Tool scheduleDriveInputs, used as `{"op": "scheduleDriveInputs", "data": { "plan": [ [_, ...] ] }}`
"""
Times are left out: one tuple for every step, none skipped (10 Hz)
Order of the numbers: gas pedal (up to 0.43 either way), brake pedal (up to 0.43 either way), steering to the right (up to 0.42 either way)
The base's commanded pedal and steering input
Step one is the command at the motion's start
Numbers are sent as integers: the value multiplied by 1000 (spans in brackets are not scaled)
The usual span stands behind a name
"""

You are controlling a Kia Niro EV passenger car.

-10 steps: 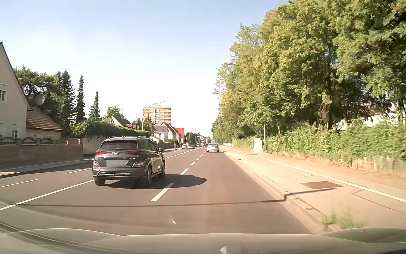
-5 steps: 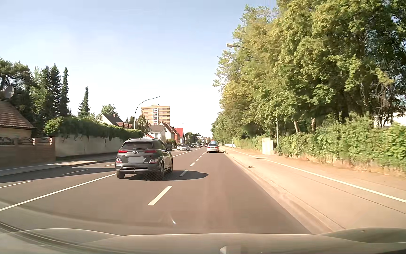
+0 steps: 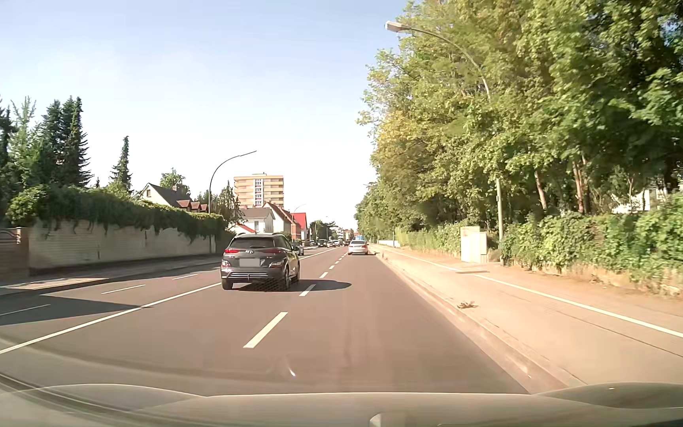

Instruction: Follow the waypoints while adhering to traffic rules and regulations

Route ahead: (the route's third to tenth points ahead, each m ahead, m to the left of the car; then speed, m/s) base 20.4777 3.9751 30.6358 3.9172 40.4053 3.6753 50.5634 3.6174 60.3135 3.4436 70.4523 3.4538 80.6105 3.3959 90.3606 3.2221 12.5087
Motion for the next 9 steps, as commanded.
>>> {"op": "scheduleDriveInputs", "data": {
  "plan": [
    [79,0,-3],
    [79,0,-3],
    [79,0,-3],
    [79,0,-4],
    [79,0,-4],
    [79,0,-5],
    [79,0,-5],
    [79,0,-6],
    [79,0,-6]
  ]
}}
